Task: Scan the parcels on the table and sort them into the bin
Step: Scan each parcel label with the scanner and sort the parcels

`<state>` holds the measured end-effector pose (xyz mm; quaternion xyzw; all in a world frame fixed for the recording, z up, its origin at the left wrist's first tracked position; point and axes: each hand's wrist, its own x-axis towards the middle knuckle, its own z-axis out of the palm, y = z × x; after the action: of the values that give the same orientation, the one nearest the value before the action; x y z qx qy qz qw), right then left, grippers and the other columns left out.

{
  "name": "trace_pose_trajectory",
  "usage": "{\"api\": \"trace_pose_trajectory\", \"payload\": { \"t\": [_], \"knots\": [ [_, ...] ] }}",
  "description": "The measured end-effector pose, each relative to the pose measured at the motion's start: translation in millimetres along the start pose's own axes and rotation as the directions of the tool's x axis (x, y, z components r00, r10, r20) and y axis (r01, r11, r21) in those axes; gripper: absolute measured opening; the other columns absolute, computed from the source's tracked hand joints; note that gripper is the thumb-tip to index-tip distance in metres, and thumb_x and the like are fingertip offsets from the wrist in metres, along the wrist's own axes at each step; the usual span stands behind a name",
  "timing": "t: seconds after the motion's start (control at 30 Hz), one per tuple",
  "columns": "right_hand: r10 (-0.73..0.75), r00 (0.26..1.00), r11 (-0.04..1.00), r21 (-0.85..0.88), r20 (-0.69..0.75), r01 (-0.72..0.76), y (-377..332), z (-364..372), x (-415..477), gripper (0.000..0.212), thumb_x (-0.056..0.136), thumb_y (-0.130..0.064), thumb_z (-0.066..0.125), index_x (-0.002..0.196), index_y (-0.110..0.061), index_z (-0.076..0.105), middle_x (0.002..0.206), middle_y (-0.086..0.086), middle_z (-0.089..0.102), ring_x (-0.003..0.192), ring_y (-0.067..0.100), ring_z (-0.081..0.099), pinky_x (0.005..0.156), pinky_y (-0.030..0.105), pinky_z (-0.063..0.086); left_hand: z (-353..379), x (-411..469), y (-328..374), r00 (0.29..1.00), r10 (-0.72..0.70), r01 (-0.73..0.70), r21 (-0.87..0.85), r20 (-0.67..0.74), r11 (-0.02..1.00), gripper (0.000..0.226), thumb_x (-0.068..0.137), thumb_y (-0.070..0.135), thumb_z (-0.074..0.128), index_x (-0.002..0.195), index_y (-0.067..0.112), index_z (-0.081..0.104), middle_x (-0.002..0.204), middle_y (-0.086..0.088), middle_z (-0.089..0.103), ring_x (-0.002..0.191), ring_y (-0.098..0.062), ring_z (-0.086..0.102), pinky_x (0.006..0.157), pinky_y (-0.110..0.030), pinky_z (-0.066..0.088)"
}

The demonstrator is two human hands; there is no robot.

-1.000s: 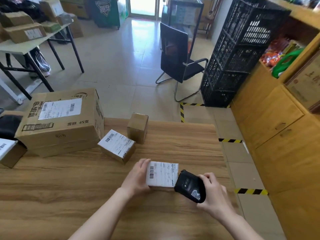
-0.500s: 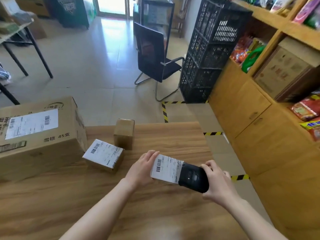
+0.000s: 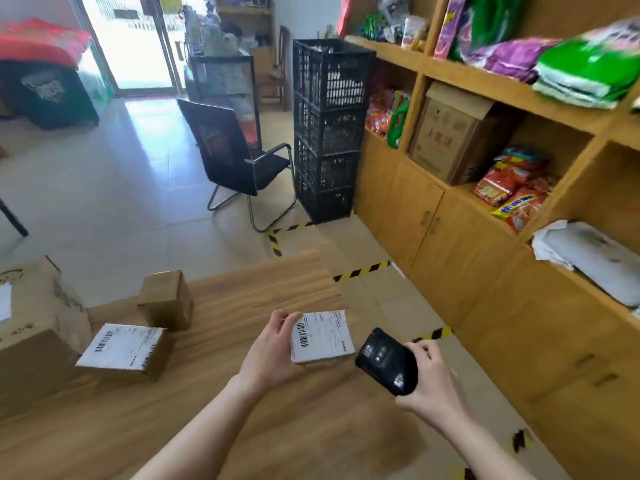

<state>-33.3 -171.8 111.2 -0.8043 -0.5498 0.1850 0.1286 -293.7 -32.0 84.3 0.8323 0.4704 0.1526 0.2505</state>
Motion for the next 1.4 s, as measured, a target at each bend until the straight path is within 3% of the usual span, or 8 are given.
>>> {"api": "trace_pose_trajectory", "payload": {
  "t": [0.2, 0.4, 0.67, 0.87, 0.97, 1.07, 1.23, 1.4],
  "knots": [
    [0.200, 0.976, 0.972, 0.139, -0.085, -0.187, 107, -36, -63, 0.082, 0.047, -0.039, 0.075, 0.123, -0.030, 0.044, 0.115, -0.015, 0.030, 0.094, 0.011, 0.056, 0.075, 0.032, 0.056, 63, 17, 110, 0.985, 0.143, -0.146, 0.023, 0.097, 0.989, 0.106, 0.057, 0.072, 0.055, 0.147, 0.023, 0.028, 0.137, 0.006, 0.027, 0.120, -0.015, 0.047, 0.093, -0.026, 0.045],
    [0.451, 0.872, 0.884, 0.232, -0.191, -0.406, 216, -73, -150, 0.083, 0.054, -0.035, 0.080, 0.128, -0.027, 0.045, 0.114, -0.014, 0.027, 0.095, 0.009, 0.051, 0.074, 0.025, 0.049, 151, 33, 235, 0.912, 0.347, -0.358, 0.012, 0.221, 0.934, 0.097, 0.063, 0.053, 0.075, 0.144, 0.026, 0.031, 0.129, 0.007, 0.029, 0.116, -0.016, 0.047, 0.089, -0.027, 0.050],
    [0.780, 0.575, 0.623, 0.405, -0.249, -0.670, 319, -100, -271, 0.072, 0.054, -0.037, 0.076, 0.118, -0.035, 0.045, 0.112, -0.015, 0.029, 0.095, 0.012, 0.056, 0.076, 0.032, 0.050, 265, 31, 397, 0.694, 0.583, -0.590, -0.131, 0.421, 0.797, 0.101, 0.054, 0.069, 0.065, 0.141, 0.029, 0.033, 0.124, 0.008, 0.029, 0.115, -0.015, 0.045, 0.090, -0.028, 0.048],
    [0.932, 0.302, 0.362, 0.480, -0.199, -0.799, 378, -97, -346, 0.077, 0.062, -0.037, 0.077, 0.129, -0.032, 0.040, 0.127, -0.010, 0.028, 0.116, 0.016, 0.053, 0.083, 0.033, 0.046, 367, 15, 505, 0.446, 0.705, -0.701, -0.274, 0.552, 0.658, 0.091, 0.060, 0.054, 0.077, 0.137, 0.033, 0.034, 0.114, 0.012, 0.026, 0.106, -0.012, 0.049, 0.084, -0.028, 0.050],
    [0.971, 0.164, 0.234, 0.543, -0.174, -0.806, 409, -91, -372, 0.083, 0.059, -0.040, 0.077, 0.132, -0.035, 0.039, 0.122, -0.012, 0.025, 0.116, 0.015, 0.052, 0.090, 0.035, 0.047, 422, 7, 550, 0.315, 0.738, -0.733, -0.341, 0.597, 0.589, 0.092, 0.058, 0.052, 0.075, 0.138, 0.031, 0.036, 0.112, 0.010, 0.028, 0.107, -0.013, 0.048, 0.088, -0.026, 0.047],
    [0.991, 0.030, 0.106, 0.608, -0.134, -0.787, 442, -87, -389, 0.084, 0.053, -0.039, 0.077, 0.130, -0.034, 0.043, 0.110, -0.014, 0.025, 0.107, 0.015, 0.056, 0.083, 0.032, 0.049, 478, 7, 589, 0.203, 0.754, -0.768, -0.376, 0.625, 0.519, 0.096, 0.055, 0.063, 0.072, 0.138, 0.031, 0.037, 0.112, 0.009, 0.029, 0.109, -0.013, 0.045, 0.091, -0.027, 0.047],
    [0.989, -0.145, -0.083, 0.699, -0.029, -0.711, 502, -82, -395, 0.101, 0.031, -0.051, 0.061, 0.128, -0.027, 0.050, 0.110, -0.010, 0.031, 0.102, 0.018, 0.056, 0.086, 0.041, 0.052, 559, 18, 642, 0.148, 0.690, -0.786, -0.340, 0.709, 0.517, 0.097, 0.053, 0.062, 0.078, 0.136, 0.034, 0.038, 0.112, 0.012, 0.025, 0.102, -0.012, 0.049, 0.079, -0.032, 0.054],
    [0.964, -0.257, -0.226, 0.717, 0.067, -0.660, 551, -82, -380, 0.095, 0.050, -0.038, 0.081, 0.135, -0.018, 0.045, 0.122, -0.003, 0.035, 0.111, 0.023, 0.053, 0.087, 0.037, 0.049, 620, 15, 674, 0.039, 0.625, -0.797, -0.353, 0.780, 0.490, 0.095, 0.059, 0.050, 0.082, 0.140, 0.026, 0.038, 0.120, 0.005, 0.026, 0.111, -0.017, 0.046, 0.089, -0.029, 0.049]
  ]
}}
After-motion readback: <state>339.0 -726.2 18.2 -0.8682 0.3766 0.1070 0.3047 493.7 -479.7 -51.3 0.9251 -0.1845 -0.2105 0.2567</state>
